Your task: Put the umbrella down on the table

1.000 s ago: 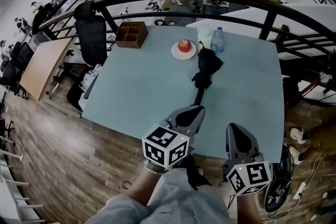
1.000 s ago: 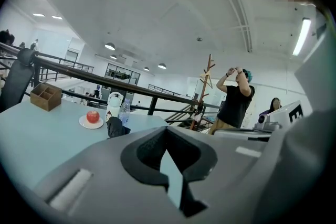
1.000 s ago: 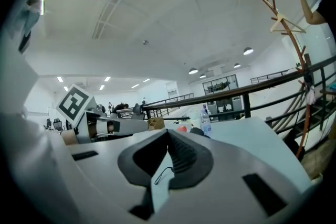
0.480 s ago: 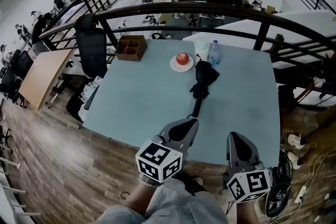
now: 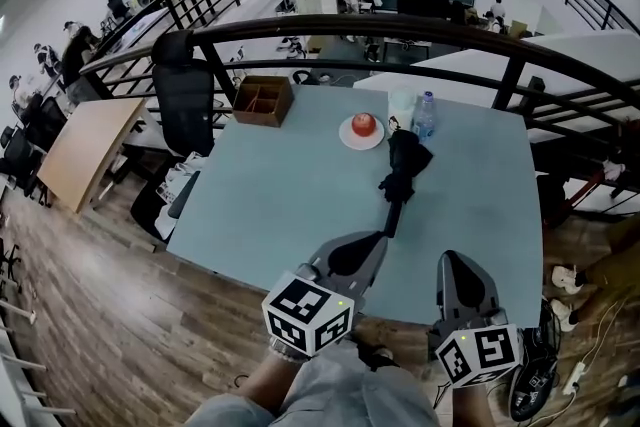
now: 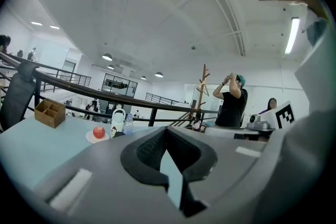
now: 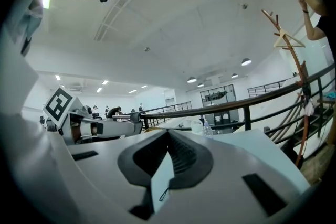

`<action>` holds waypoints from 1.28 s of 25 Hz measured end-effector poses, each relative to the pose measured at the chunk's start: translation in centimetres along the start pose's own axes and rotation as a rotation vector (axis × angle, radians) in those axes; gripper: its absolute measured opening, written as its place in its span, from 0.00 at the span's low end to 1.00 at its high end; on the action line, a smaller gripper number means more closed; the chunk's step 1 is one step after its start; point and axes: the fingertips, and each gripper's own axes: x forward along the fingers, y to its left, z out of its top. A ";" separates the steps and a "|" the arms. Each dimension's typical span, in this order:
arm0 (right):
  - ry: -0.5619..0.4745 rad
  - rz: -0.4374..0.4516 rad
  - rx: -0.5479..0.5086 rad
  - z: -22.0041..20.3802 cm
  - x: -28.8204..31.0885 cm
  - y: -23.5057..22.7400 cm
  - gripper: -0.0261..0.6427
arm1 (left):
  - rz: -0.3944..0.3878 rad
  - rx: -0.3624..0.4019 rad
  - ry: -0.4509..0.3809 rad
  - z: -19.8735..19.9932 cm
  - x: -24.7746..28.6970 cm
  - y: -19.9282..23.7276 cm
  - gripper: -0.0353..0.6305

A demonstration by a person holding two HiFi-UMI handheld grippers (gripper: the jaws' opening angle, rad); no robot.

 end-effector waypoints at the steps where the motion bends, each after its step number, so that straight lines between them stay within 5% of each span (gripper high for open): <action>1: -0.003 0.006 -0.004 0.2 0.4 0.4 0.04 | -0.005 0.003 -0.003 0.2 -0.2 0.1 0.06; 14: -0.010 0.075 -0.076 1.0 3.2 5.3 0.04 | -0.015 0.049 -0.003 0.6 -1.8 1.7 0.06; 32: 0.010 0.026 -0.068 0.2 3.4 4.2 0.04 | -0.045 0.047 0.027 -0.4 -1.5 2.0 0.06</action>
